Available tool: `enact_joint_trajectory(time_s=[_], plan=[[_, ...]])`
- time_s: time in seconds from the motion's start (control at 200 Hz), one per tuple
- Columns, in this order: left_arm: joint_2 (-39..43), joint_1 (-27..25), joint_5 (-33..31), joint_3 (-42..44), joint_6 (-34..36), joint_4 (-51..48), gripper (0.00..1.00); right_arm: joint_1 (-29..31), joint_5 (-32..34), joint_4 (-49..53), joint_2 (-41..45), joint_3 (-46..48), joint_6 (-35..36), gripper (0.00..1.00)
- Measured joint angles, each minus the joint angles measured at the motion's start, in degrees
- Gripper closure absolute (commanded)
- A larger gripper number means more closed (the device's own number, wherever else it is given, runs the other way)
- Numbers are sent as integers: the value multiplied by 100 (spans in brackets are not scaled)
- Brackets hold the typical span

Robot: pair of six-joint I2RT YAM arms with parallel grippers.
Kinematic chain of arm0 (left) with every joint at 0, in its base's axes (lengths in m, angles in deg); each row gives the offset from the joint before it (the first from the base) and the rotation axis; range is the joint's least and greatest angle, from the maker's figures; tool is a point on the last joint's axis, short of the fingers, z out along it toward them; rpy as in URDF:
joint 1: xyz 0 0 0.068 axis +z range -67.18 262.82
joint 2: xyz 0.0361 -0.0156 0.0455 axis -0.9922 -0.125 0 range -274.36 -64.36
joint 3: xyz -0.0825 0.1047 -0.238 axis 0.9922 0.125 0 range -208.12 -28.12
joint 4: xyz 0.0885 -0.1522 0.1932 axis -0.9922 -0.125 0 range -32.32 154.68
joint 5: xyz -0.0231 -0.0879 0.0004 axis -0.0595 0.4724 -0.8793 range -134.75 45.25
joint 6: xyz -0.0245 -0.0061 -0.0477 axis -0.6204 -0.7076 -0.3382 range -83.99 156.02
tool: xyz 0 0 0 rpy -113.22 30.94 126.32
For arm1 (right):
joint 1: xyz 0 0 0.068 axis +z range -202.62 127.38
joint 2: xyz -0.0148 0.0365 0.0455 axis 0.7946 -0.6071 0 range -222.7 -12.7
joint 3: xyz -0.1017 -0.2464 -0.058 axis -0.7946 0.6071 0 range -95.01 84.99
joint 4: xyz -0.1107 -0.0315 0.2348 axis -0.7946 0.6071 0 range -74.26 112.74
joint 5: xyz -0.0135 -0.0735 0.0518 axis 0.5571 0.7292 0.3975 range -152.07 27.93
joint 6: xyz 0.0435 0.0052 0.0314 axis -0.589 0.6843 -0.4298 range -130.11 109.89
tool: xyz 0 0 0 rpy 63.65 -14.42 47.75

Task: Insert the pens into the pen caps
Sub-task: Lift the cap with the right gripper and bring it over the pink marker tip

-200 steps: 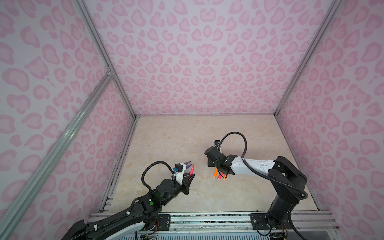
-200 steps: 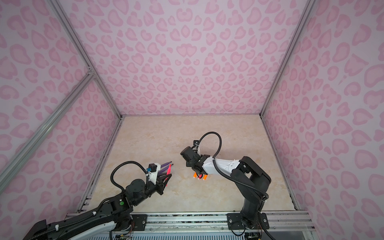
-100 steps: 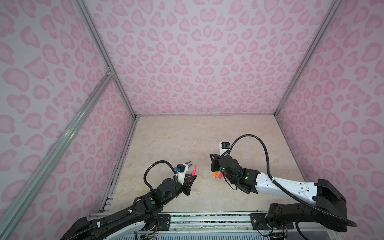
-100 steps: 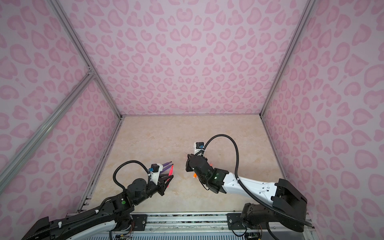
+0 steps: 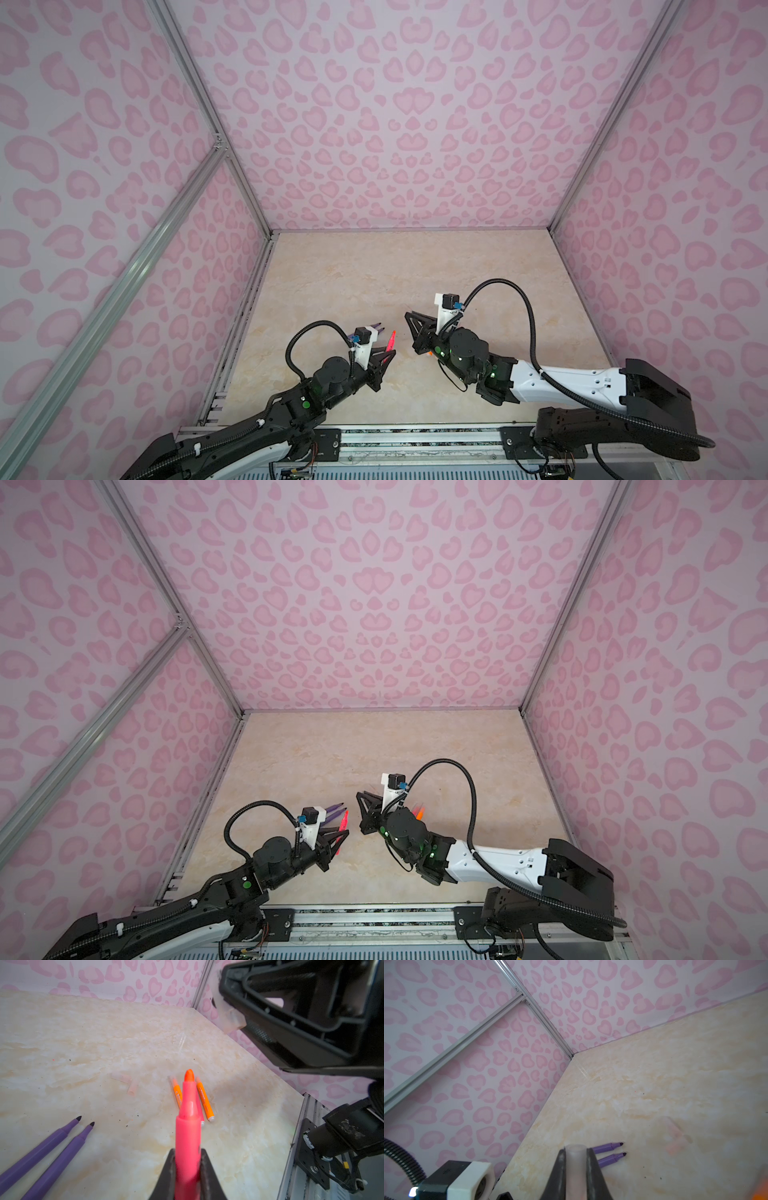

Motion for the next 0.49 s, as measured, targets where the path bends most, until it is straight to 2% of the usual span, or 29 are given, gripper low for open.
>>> enact_joint_trajectory(time_s=[0.21, 0.495], plan=[[107, -2, 42, 74, -101, 46, 97, 212, 199, -743, -570, -105, -131, 100], [350, -11, 35, 105, -103, 42, 97, 225, 400, -1084, -820, -201, -232, 100]])
